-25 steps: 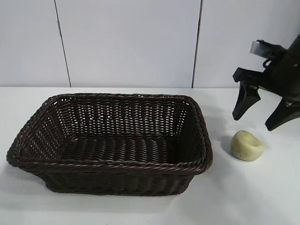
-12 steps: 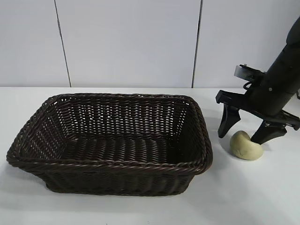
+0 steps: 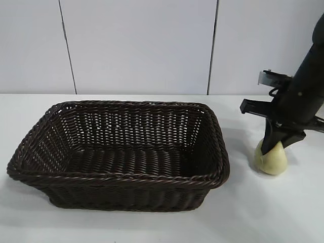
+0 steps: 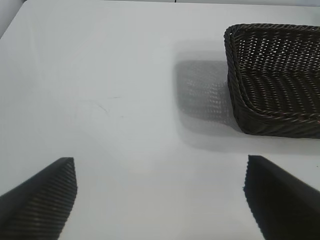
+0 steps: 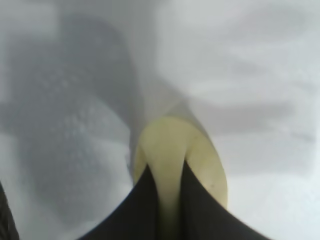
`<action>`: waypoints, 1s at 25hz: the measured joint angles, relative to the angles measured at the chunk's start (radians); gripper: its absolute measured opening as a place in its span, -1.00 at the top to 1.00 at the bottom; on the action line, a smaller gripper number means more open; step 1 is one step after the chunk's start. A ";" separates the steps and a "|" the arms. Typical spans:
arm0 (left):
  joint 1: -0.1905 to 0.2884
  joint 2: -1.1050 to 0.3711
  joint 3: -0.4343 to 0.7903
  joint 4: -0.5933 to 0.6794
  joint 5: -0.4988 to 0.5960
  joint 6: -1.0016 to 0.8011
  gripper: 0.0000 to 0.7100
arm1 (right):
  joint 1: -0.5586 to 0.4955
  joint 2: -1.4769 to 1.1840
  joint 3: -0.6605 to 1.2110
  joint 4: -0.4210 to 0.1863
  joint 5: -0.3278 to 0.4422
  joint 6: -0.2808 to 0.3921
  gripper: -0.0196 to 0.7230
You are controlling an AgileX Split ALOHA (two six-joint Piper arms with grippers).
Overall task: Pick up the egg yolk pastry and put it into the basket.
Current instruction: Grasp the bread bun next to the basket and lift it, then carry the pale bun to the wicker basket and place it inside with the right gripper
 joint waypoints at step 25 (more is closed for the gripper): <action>0.000 0.000 0.000 0.000 0.000 0.000 -0.85 | 0.373 -0.286 -0.129 0.151 0.021 0.010 0.88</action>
